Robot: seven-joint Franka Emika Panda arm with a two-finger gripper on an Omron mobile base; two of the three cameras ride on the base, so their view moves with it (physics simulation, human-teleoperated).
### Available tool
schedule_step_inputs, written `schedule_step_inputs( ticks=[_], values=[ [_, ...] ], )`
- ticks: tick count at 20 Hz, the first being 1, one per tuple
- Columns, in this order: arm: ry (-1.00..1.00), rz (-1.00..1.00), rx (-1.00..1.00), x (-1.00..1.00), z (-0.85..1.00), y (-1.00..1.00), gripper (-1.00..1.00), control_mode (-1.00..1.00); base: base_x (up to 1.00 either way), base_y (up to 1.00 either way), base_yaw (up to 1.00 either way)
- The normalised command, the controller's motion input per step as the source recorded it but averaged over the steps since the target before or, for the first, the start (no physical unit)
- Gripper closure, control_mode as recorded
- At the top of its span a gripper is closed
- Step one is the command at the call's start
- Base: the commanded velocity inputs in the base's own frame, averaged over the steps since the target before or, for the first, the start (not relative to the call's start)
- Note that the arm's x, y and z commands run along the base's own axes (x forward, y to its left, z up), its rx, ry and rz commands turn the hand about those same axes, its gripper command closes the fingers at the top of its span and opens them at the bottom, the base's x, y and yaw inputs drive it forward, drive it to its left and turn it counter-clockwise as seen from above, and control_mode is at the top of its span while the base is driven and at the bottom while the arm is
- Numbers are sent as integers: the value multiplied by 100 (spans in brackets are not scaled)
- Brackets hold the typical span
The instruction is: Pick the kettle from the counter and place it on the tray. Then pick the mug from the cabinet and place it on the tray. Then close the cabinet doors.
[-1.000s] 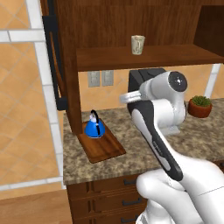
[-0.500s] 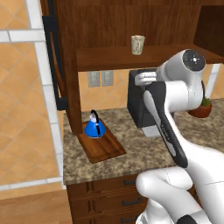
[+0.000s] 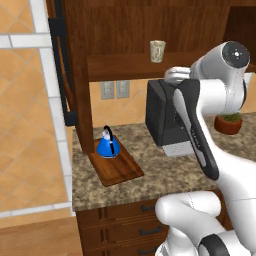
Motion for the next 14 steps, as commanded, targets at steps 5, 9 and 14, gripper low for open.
schedule_step_inputs(
  ticks=[5,9,14],
  values=[
    [-5,-2,2,6,20,-5,-100,-100,0,0,0],
    [-1,-2,0,18,13,-2,-100,-100,0,0,0],
    [1,-1,0,35,5,0,-100,-100,0,0,0]
  ],
)
